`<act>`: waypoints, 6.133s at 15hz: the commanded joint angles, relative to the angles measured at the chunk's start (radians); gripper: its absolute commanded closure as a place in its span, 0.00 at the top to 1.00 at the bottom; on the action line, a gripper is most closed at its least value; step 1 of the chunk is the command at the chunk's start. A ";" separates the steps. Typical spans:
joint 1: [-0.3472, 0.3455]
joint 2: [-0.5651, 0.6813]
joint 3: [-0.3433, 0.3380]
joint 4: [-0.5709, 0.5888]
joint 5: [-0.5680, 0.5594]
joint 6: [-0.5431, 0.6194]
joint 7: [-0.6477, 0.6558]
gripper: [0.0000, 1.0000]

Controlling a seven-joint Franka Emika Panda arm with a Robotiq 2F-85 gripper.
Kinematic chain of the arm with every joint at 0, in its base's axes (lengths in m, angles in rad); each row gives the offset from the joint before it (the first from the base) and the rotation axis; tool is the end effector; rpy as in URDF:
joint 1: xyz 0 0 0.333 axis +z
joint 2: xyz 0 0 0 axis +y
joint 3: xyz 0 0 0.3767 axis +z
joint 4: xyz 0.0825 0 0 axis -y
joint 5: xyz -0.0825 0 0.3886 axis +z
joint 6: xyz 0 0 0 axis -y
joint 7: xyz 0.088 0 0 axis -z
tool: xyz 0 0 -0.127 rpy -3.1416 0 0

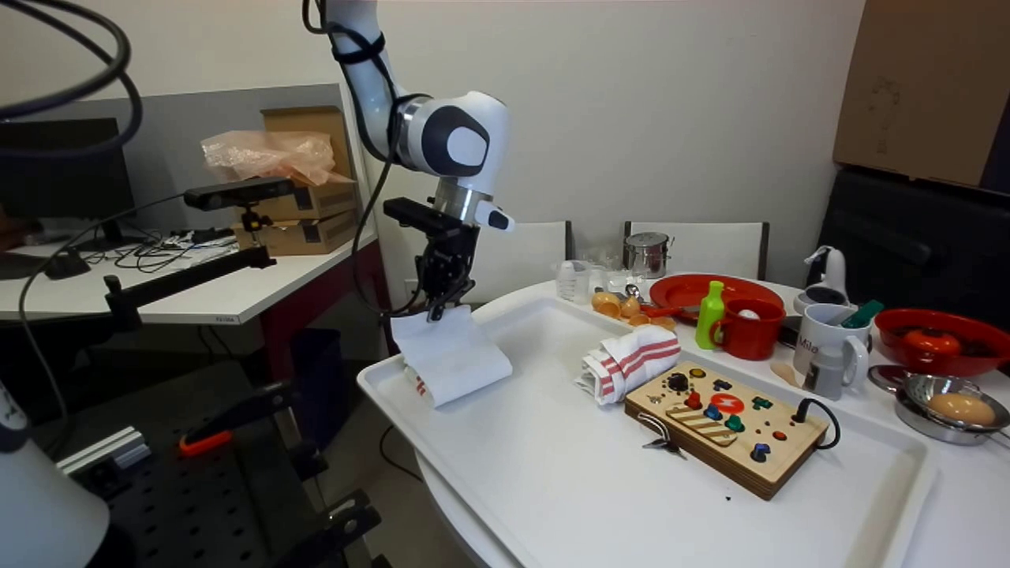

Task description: Fold the towel

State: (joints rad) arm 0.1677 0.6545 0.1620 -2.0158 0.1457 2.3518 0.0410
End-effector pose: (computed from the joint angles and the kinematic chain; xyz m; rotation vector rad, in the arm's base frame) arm 0.5573 0.1956 0.1300 -2.9611 -0.2254 0.5160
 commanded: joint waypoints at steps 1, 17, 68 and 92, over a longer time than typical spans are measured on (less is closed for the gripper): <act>0.039 0.045 -0.020 0.059 -0.043 -0.033 0.040 0.02; 0.047 0.104 -0.048 0.148 -0.075 -0.065 0.075 1.00; -0.247 0.255 -0.029 0.185 0.149 -0.243 -0.161 0.75; -0.276 0.291 -0.113 0.255 0.125 -0.233 -0.131 0.02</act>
State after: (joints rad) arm -0.0978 0.9442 0.0750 -1.7746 0.2874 2.1187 -0.1060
